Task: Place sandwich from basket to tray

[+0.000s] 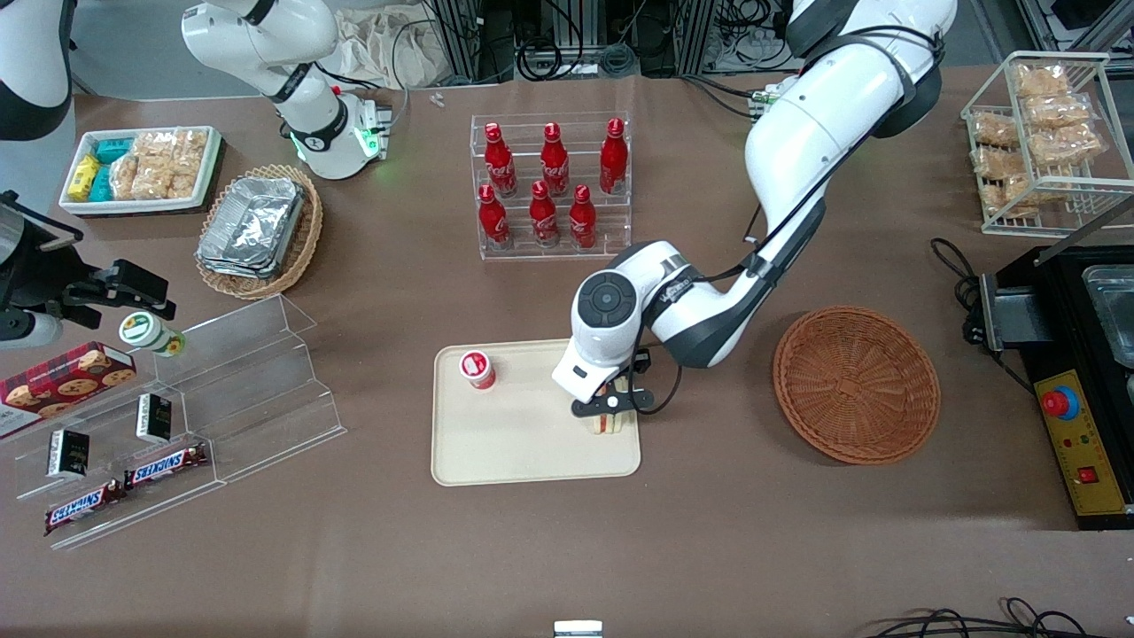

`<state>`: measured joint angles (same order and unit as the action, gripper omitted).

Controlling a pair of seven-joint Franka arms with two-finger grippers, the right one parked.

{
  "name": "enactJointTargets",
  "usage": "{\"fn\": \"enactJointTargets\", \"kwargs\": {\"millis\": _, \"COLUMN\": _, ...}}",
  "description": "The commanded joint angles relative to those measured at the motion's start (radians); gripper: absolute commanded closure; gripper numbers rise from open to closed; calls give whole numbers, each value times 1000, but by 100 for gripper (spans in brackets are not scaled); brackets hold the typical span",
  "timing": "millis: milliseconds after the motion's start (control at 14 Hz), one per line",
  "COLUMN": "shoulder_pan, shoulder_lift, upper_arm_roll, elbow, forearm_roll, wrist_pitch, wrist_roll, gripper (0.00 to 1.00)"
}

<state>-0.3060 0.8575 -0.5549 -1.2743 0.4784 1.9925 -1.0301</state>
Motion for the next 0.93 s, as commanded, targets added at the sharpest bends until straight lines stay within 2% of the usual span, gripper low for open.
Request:
{"fn": "enactJointTargets", "kwargs": {"millis": 0, "shoulder_pan": 40, "shoulder_lift": -124, "upper_arm_roll": -22, "elbow": -27, "forearm_roll": -6, "wrist_pitch": -150, "wrist_roll": 8, "gripper": 0}}
{"fn": "enactJointTargets", "kwargs": {"millis": 143, "shoulder_pan": 140, "shoulder_lift": -239, "upper_arm_roll": -78, "elbow": -100, "forearm_roll": -90, "wrist_pitch": -173, "wrist_roll": 45, "gripper": 0}}
{"fn": "enactJointTargets", "kwargs": {"millis": 357, "shoulder_pan": 287, "shoulder_lift": -429, "upper_arm_roll": -149, "elbow": -243, "forearm_roll": -144, "wrist_pitch": -172, "wrist_roll": 65, "gripper": 0}}
{"fn": "enactJointTargets", "kwargs": {"millis": 714, "shoulder_pan": 418, "shoulder_lift": -557, "upper_arm_roll": -154, "elbow": -237, "forearm_roll": -182, "wrist_pitch": -251, "wrist_roll": 111, "gripper": 0}}
{"fn": "enactJointTargets", "kwargs": {"millis": 857, "shoulder_pan": 474, "shoulder_lift": -609, "upper_arm_roll": -151, "elbow": -224, "forearm_roll": -239, "wrist_pitch": -306, "wrist_roll": 165, "gripper": 0}}
